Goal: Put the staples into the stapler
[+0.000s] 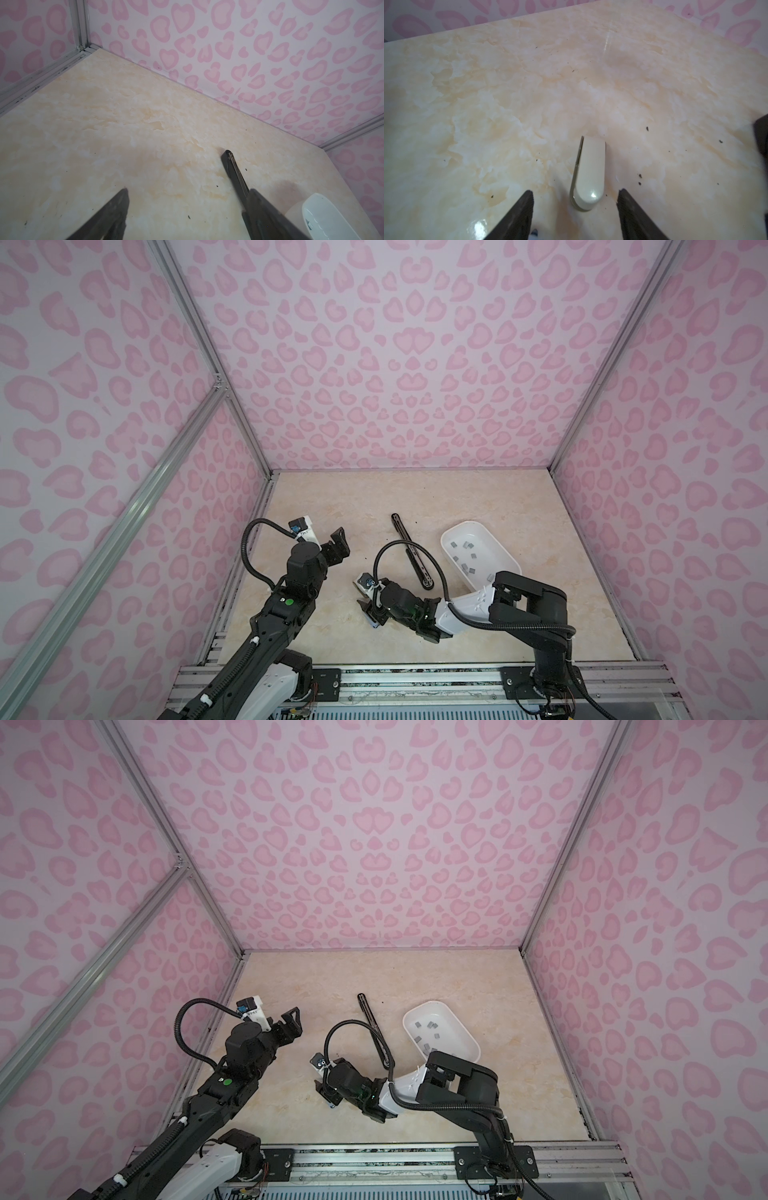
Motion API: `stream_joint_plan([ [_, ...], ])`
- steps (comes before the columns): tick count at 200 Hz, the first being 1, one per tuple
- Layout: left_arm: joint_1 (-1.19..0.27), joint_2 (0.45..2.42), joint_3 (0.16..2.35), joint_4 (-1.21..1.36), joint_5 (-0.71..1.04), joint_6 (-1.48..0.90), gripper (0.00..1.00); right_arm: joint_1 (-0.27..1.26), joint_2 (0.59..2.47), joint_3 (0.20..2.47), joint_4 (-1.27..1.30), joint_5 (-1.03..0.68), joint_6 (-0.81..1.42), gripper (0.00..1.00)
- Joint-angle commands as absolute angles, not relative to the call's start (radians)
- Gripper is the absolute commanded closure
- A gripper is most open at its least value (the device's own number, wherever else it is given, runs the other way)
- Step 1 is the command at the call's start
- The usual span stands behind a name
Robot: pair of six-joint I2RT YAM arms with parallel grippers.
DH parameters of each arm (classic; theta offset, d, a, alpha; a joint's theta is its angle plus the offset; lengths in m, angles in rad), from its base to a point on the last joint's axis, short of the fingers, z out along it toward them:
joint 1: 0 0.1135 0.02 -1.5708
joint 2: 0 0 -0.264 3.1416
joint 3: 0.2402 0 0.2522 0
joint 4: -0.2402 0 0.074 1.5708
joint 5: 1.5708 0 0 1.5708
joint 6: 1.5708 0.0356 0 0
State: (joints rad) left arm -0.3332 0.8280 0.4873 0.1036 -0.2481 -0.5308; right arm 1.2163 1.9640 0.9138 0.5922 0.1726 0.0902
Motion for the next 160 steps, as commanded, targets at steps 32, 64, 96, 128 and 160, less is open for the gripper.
stream_joint_plan([
  [32, -0.332, 0.819, 0.484, 0.123, -0.260, -0.535, 0.10, 1.194, 2.026, 0.981, 0.530, 0.197, 0.150, 0.40],
  [64, -0.332, 0.818, 0.486, 0.126, -0.249, -0.537, 0.10, 1.185, 2.043, 1.018, 0.478, 0.181, 0.168, 0.53],
  [96, -0.331, 0.821, 0.485, 0.122, -0.254, -0.539, 0.10, 1.174, 2.056, 1.043, 0.445, 0.164, 0.178, 0.67],
  [128, -0.331, 0.823, 0.487, 0.123, -0.247, -0.541, 0.10, 1.161, 2.056, 1.039, 0.440, 0.149, 0.177, 0.73],
  [160, -0.331, 0.824, 0.487, 0.126, -0.236, -0.543, 0.10, 1.145, 2.010, 0.974, 0.465, 0.146, 0.168, 0.78],
])
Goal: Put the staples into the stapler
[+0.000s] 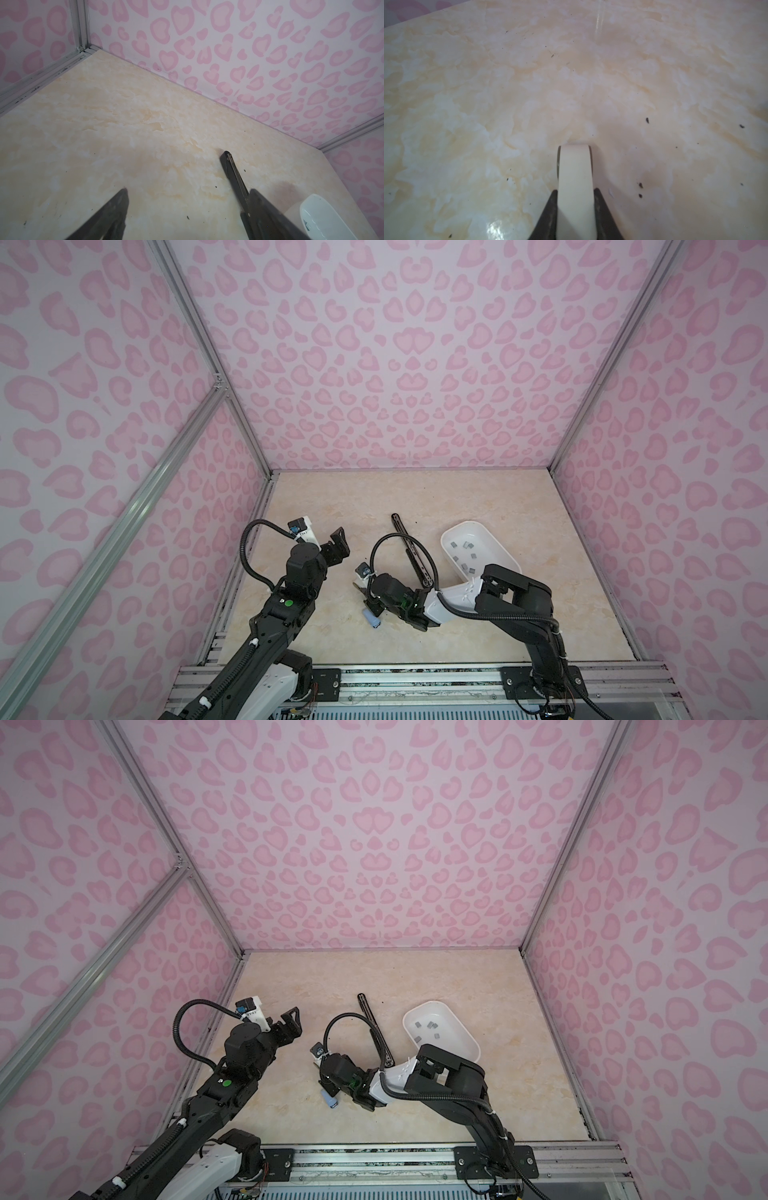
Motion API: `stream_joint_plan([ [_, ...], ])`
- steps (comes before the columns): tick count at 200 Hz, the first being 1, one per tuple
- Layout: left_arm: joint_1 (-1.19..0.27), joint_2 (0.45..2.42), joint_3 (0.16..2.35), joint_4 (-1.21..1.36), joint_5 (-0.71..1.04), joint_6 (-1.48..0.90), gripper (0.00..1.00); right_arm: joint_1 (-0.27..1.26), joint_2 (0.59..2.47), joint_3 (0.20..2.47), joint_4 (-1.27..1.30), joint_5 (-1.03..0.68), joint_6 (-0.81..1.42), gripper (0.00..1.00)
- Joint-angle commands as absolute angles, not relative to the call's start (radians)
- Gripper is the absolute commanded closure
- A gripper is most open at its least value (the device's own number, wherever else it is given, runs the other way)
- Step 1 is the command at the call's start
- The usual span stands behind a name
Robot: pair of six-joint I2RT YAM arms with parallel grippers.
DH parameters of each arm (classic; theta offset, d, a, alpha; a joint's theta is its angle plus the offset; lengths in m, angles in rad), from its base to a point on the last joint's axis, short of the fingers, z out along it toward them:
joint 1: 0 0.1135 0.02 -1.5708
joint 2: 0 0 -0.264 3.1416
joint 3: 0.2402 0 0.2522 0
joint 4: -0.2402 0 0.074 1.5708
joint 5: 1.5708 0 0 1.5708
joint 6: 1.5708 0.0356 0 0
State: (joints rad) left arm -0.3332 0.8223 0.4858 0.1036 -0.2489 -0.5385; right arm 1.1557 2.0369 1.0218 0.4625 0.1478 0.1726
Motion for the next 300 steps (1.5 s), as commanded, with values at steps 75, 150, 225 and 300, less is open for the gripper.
stream_joint_plan([
  [75, -0.336, 0.863, 0.500, 0.165, -0.111, -0.523, 0.10, 1.127, 1.771, 0.630, 0.582, 0.088, 0.080, 0.81],
  [150, -0.391, 0.951, 0.557, 0.159, -0.033, -0.484, 0.12, 1.150, 1.699, 0.523, 0.600, 0.041, 0.055, 0.61],
  [225, -0.433, 0.965, 0.574, 0.159, -0.024, -0.450, 0.13, 1.150, 1.700, 0.466, 0.680, 0.111, 0.071, 0.51],
  [300, -0.446, 0.965, 0.578, 0.160, -0.021, -0.440, 0.13, 1.138, 1.711, 0.443, 0.693, 0.237, 0.117, 0.64],
])
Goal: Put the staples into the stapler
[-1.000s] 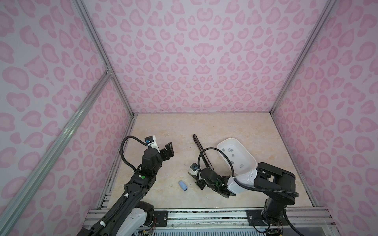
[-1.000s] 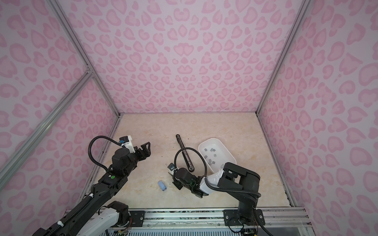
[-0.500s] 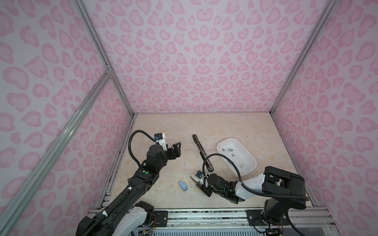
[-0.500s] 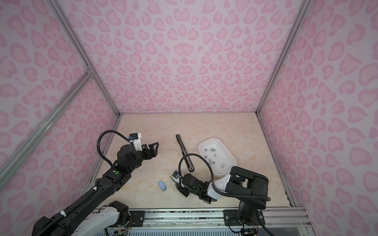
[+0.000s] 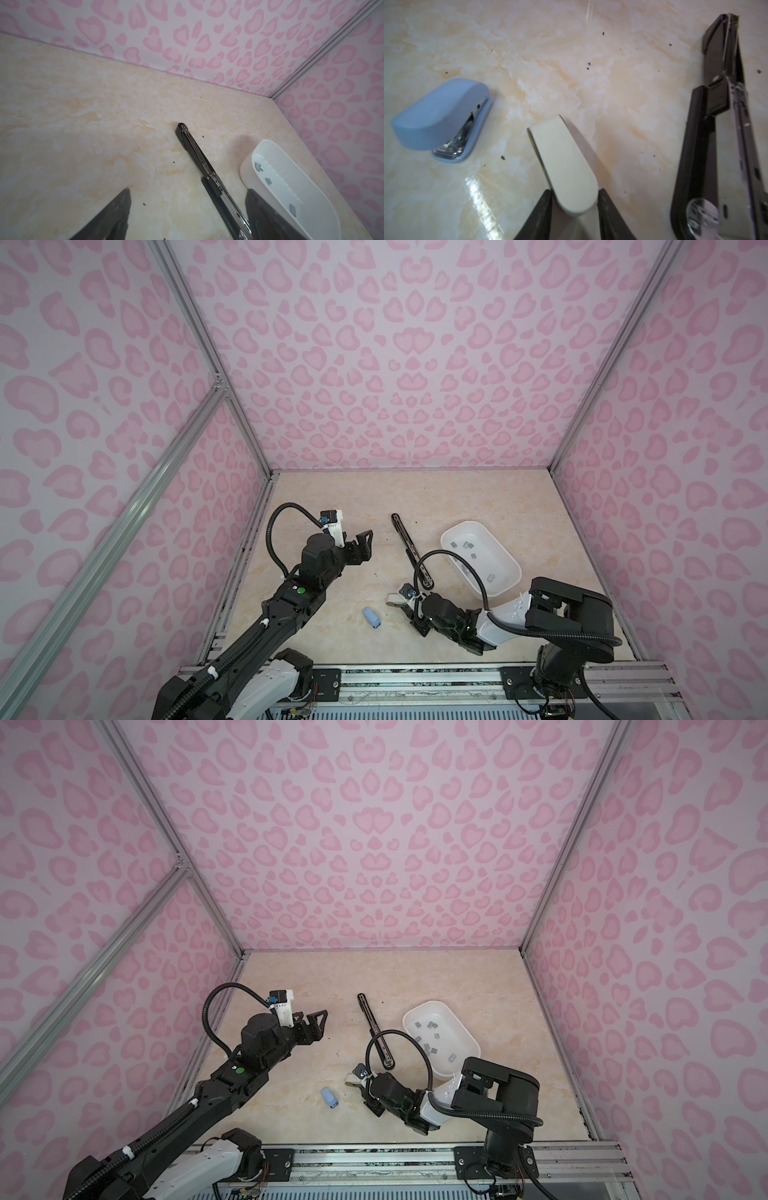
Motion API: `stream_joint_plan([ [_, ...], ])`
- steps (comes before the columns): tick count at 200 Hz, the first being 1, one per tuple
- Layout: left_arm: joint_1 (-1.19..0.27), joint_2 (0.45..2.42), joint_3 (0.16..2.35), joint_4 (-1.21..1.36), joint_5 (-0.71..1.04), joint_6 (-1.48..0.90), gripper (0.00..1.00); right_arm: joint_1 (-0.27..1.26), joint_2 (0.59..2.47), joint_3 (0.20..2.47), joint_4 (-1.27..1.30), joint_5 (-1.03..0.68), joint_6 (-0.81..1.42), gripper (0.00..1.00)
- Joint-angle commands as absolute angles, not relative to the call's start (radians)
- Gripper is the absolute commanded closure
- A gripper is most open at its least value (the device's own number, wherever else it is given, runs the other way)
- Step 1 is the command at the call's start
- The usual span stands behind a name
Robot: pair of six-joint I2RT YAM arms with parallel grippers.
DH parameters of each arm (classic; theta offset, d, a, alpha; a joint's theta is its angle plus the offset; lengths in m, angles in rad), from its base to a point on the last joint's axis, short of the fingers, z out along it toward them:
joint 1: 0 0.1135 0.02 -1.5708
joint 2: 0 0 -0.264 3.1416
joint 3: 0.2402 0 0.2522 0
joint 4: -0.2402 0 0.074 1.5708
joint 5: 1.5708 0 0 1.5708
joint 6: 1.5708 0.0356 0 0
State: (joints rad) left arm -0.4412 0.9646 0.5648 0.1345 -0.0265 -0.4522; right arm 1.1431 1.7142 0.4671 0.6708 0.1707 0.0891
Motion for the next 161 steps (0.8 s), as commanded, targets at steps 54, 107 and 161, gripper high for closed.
stream_joint_plan([
  [54, -0.474, 0.980, 0.590, 0.096, 0.039, -0.450, 0.15, 1.121, 1.703, 0.437, 0.719, 0.214, 0.144, 0.64],
  [107, -0.565, 0.932, 0.505, -0.009, 0.135, -0.414, 0.17, 1.117, 1.716, 0.441, 0.738, 0.210, 0.165, 0.65],
  [161, -0.739, 1.081, 0.551, -0.149, 0.053, -0.301, 0.24, 1.118, 1.627, 0.275, 0.921, 0.210, 0.171, 0.63],
])
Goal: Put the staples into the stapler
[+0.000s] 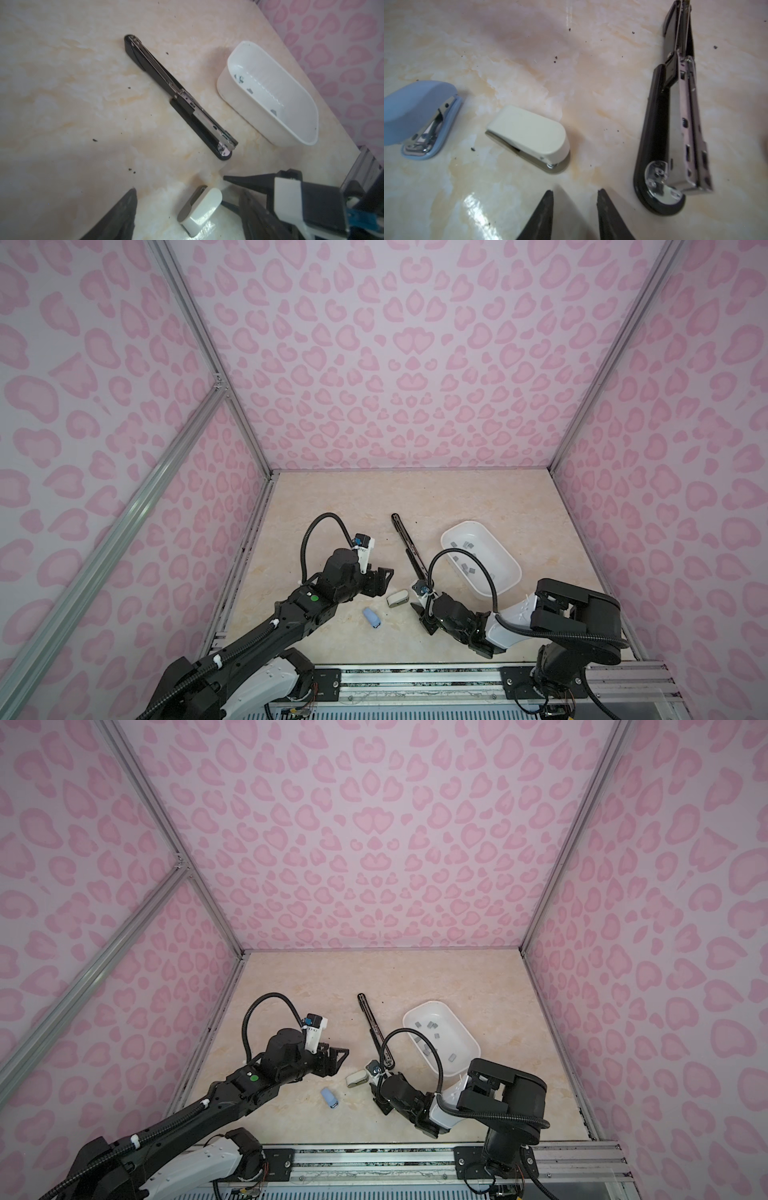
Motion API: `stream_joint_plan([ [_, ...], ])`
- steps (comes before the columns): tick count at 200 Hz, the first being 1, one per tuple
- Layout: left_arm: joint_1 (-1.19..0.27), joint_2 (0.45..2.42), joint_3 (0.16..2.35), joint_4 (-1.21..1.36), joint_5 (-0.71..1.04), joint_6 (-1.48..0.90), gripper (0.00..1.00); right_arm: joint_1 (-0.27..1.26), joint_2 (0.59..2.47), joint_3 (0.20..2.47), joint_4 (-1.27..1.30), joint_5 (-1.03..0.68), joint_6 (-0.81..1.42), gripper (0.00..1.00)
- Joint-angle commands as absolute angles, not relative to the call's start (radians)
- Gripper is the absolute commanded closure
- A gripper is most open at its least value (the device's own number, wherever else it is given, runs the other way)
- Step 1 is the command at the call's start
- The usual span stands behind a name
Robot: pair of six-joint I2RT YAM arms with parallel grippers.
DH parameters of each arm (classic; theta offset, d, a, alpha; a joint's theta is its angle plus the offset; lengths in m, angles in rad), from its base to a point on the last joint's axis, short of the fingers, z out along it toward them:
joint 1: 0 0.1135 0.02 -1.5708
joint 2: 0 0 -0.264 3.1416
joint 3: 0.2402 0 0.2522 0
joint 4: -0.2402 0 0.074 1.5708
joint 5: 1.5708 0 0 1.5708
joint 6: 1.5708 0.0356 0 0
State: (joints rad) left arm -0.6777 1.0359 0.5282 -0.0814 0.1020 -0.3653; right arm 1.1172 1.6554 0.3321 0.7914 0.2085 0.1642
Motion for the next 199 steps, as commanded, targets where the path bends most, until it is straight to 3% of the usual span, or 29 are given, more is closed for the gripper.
stream_joint_plan([
  [1, -0.742, 1.083, 0.551, -0.150, 0.050, -0.301, 0.24, 1.118, 1.626, 0.272, 0.926, 0.210, 0.170, 0.63],
  [63, -0.900, 1.274, 0.621, -0.182, -0.072, -0.242, 0.27, 1.117, 1.567, 0.171, 1.038, 0.209, 0.172, 0.64],
  [136, -0.950, 1.489, 0.749, -0.232, -0.131, -0.201, 0.31, 1.117, 1.517, 0.154, 1.014, 0.199, 0.191, 0.64],
  [199, -0.950, 1.536, 0.777, -0.249, -0.118, -0.190, 0.52, 1.117, 1.555, 0.175, 1.012, 0.196, 0.189, 0.64],
])
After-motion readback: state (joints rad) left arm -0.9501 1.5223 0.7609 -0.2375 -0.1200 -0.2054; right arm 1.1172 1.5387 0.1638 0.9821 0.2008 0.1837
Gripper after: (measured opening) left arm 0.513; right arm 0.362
